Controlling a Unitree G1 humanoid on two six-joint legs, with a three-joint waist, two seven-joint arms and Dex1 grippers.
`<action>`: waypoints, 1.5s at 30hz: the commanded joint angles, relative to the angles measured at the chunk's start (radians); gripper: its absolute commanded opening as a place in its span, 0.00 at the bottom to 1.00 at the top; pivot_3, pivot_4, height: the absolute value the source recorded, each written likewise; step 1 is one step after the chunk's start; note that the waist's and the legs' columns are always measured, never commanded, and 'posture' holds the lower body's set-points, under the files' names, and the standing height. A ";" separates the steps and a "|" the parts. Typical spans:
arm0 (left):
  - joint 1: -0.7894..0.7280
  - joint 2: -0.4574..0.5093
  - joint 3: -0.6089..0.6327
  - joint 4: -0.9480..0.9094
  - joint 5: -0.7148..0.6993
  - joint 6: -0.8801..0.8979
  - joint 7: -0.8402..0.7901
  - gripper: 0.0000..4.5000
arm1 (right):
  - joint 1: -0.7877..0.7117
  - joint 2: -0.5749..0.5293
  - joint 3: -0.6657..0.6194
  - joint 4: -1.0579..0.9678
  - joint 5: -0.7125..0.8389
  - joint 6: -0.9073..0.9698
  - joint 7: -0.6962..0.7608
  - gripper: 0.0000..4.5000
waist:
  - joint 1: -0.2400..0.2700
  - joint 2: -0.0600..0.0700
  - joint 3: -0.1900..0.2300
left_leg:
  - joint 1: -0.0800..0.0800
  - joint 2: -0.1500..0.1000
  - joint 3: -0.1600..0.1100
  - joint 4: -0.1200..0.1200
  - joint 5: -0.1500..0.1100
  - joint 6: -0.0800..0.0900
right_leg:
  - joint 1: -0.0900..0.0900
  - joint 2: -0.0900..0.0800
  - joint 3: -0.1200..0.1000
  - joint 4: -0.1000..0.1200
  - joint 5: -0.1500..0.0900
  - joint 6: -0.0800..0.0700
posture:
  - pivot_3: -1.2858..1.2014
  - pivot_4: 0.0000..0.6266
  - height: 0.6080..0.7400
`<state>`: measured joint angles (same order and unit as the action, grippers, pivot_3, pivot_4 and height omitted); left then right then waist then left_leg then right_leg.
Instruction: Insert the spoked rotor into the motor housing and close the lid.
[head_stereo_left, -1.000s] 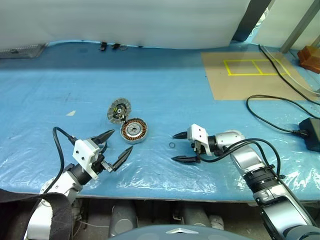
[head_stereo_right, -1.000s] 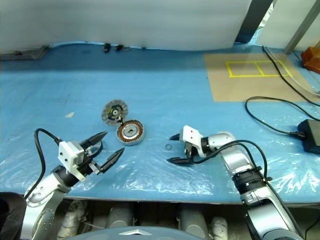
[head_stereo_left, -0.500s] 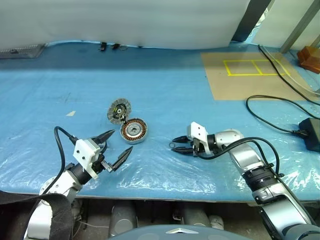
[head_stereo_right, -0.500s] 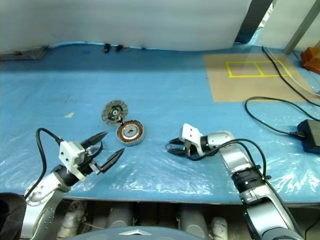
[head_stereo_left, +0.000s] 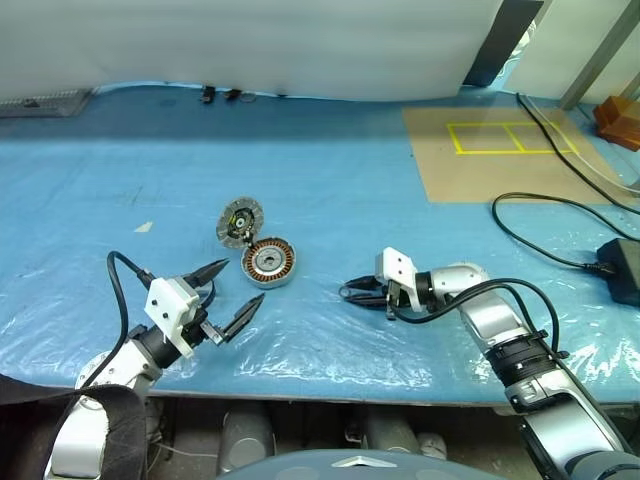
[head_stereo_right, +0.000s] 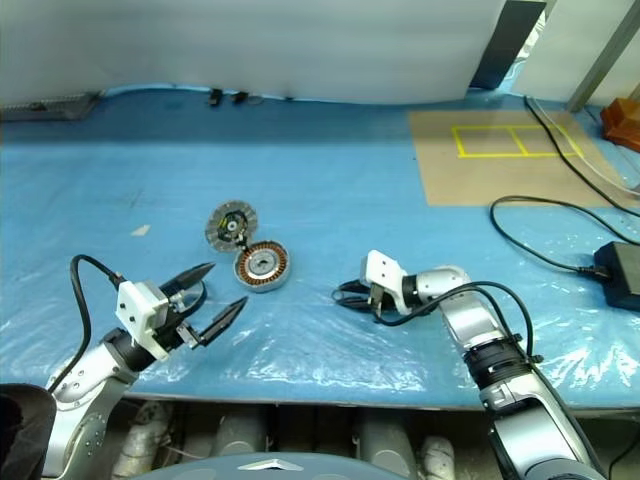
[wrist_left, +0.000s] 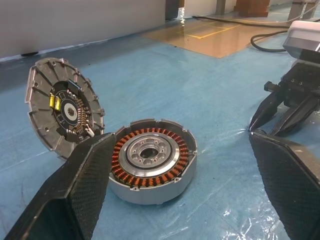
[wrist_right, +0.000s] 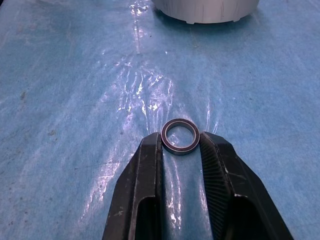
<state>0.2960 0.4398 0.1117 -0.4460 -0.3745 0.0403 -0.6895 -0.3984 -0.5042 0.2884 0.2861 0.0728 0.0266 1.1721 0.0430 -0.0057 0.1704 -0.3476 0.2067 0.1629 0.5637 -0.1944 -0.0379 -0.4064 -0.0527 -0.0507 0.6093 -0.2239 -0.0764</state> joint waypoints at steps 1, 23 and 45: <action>0.001 0.009 0.012 -0.015 -0.001 -0.021 -0.003 1.00 | -0.001 0.002 0.021 0.044 -0.025 -0.006 0.001 0.22 | 0.000 0.000 0.000 | 0.000 0.000 0.000 0.000 0.000 0.000 | 0.000 0.000 0.000 0.000 0.000 0.000 | 0.52 0.24 1.00; -0.001 -0.044 -0.005 -0.004 0.007 -0.027 0.064 1.00 | -0.435 0.270 0.074 0.106 0.012 0.267 -0.065 0.22 | -0.001 0.000 0.000 | -0.002 0.001 0.000 -0.001 0.000 0.000 | -0.007 0.000 -0.001 0.000 0.005 -0.007 | 0.52 0.24 1.00; 0.087 -0.057 0.029 0.025 0.029 -0.108 0.073 1.00 | -0.574 0.404 0.137 0.427 -0.120 0.200 -0.054 0.22 | -0.002 0.001 0.000 | -0.005 0.001 0.001 -0.001 0.000 0.000 | -0.010 0.000 -0.001 0.002 0.005 -0.008 | 0.52 0.24 1.00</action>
<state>0.3758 0.3841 0.1256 -0.4088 -0.3480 -0.0395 -0.6176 -0.9501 -0.1106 0.4270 0.7110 -0.0411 0.2455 1.1136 0.0407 -0.0051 0.1709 -0.3522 0.2080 0.1635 0.5627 -0.1945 -0.0382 -0.4168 -0.0525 -0.0515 0.6113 -0.2191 -0.0842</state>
